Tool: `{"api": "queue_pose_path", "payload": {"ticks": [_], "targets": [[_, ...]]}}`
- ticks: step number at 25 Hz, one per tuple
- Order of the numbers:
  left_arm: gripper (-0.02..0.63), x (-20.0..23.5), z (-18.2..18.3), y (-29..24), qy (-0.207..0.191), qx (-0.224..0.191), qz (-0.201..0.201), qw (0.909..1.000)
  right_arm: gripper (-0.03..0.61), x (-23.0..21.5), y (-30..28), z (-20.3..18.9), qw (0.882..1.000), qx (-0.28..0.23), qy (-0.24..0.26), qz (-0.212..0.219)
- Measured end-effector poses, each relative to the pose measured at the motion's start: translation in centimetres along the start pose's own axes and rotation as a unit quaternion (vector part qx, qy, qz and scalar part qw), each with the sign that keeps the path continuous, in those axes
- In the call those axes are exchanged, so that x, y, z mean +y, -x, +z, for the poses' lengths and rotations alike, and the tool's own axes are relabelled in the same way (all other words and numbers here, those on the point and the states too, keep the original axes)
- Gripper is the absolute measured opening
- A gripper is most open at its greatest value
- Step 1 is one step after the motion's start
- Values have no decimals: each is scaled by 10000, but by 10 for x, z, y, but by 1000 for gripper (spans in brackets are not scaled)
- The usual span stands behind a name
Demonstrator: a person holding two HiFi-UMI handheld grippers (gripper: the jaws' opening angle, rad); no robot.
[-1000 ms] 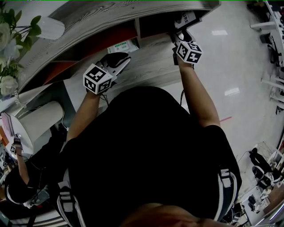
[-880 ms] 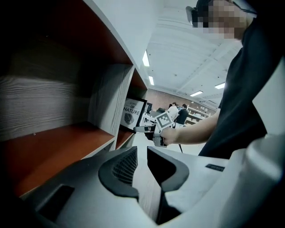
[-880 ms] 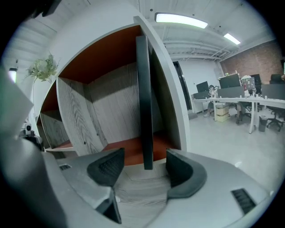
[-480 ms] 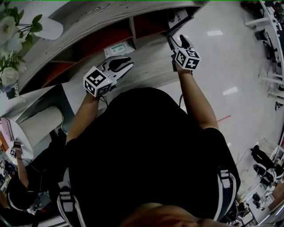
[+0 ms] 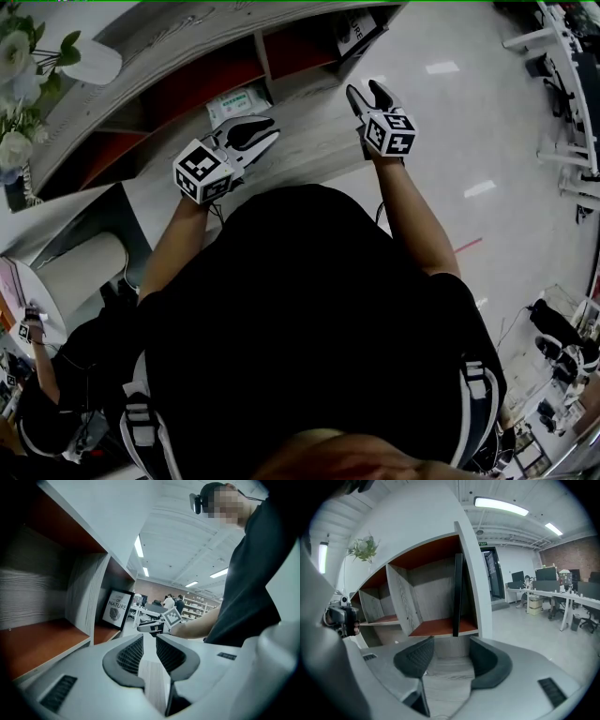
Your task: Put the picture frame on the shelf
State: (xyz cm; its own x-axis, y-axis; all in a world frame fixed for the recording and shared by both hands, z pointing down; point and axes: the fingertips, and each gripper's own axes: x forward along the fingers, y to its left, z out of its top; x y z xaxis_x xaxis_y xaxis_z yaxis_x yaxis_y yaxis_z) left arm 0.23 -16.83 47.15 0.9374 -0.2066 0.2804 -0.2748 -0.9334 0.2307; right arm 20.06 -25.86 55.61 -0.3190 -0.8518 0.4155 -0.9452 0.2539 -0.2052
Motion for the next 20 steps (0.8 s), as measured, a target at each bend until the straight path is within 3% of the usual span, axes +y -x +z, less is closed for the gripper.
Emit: {"api": "queue_pose_path", "payload": {"ticks": [10, 20], "targets": [[81, -9, 3, -1, 17, -115, 54, 9999, 128, 15, 22, 5, 9992, -70, 385, 34], [81, -35, -4, -10, -33, 73, 178, 9998, 60, 30, 55, 12, 9968, -202, 753, 165]]}}
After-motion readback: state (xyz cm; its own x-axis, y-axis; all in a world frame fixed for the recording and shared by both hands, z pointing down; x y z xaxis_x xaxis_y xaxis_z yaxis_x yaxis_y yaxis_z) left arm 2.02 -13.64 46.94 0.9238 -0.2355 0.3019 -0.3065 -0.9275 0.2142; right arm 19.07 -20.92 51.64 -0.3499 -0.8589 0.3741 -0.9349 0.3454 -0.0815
